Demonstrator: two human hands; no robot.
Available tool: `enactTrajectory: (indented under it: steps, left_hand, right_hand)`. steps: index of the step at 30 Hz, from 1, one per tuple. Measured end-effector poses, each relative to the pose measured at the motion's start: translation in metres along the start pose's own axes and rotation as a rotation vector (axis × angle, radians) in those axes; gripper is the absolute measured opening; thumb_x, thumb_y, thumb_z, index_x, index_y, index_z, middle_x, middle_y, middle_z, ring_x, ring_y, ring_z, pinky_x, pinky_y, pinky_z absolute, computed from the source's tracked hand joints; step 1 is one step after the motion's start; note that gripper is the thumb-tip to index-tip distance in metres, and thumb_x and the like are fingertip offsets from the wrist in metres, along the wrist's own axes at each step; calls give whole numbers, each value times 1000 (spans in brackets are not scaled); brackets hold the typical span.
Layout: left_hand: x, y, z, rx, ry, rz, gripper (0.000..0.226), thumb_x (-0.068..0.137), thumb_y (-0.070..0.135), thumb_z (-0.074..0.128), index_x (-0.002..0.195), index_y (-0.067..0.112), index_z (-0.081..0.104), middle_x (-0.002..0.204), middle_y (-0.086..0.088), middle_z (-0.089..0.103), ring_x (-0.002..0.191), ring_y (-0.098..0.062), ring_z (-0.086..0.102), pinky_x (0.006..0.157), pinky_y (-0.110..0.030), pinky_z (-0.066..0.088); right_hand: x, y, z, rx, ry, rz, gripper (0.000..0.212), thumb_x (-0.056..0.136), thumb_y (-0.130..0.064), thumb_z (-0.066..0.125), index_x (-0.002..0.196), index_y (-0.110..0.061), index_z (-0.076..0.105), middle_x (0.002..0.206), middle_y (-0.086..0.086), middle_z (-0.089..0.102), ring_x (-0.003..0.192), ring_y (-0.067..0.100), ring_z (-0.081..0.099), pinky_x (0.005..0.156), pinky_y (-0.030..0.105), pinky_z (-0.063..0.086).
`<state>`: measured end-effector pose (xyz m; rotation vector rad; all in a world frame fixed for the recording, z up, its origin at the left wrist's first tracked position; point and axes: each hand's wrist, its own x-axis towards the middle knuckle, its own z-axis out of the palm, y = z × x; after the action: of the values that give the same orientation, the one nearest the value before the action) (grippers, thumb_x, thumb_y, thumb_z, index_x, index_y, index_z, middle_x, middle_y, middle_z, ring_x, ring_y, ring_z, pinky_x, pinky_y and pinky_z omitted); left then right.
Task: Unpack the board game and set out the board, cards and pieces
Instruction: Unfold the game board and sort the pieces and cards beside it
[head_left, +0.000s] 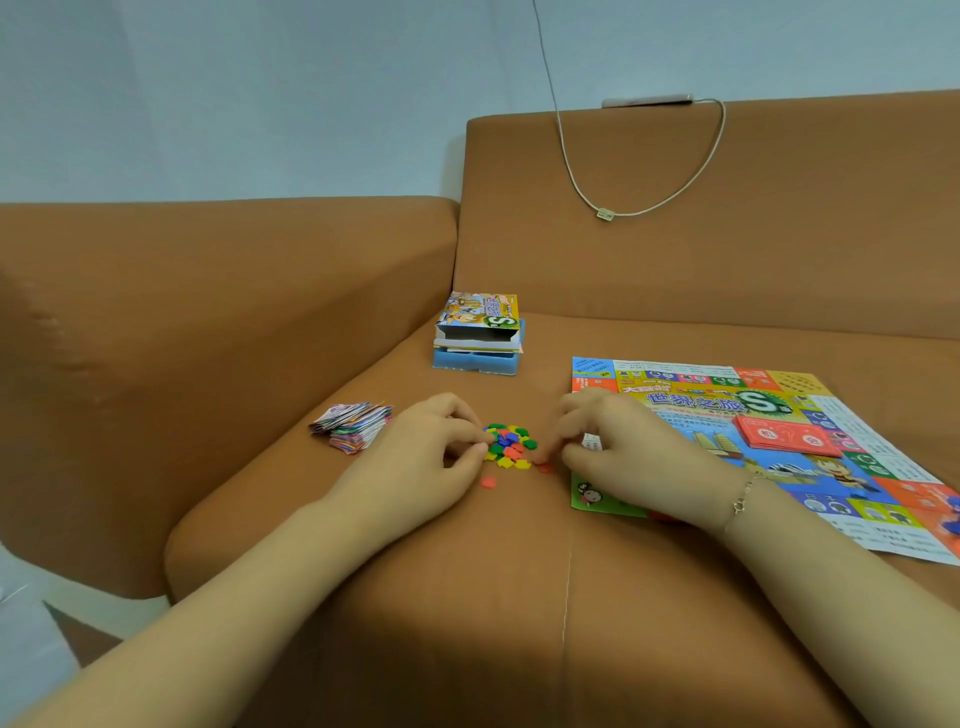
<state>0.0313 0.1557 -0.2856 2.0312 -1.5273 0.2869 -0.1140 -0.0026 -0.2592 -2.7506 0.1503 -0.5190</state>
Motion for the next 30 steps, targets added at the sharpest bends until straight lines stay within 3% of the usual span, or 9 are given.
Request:
enactTrajectory:
  steps: [7,16,21,26,30]
  left_hand:
    - [1,-4,-4,-84,19,-30,7,84,18,69,86,22,73,92,11,63,76,-6,58,65,-9,39]
    - [-1,0,-9,-201,41,-93,3,81,21,72,78,19,72,89,8,67,72,-7,59,63,-9,41]
    - [-4,1,-27,-202,-130,-91,5,80,22,74,77,26,72,93,8,67,73,-8,60,63,-12,44]
    - [-5,8,-35,-140,-253,-42,9,83,23,71,89,27,75,98,10,66,82,-9,61,68,-11,46]
    - [-5,9,-44,-140,-305,-62,12,85,30,68,95,30,75,100,13,67,86,-3,61,70,-8,45]
  right_hand:
    - [8,-2,9,-41,-15,-25,29,86,-12,57,107,-26,71,86,-1,54,91,15,46,81,29,40]
    - [7,2,6,-10,5,-17,15,86,-22,64,97,-25,74,86,1,55,88,14,48,79,33,42]
    - [1,3,4,8,11,-14,15,88,-19,61,95,-25,72,83,-8,54,89,11,49,82,27,41]
    - [5,5,7,-45,3,-7,25,89,-18,59,111,-25,68,86,-10,50,90,10,45,80,25,40]
    - [4,7,5,-17,-21,-5,21,89,-21,60,105,-28,72,83,-11,49,91,13,47,84,30,42]
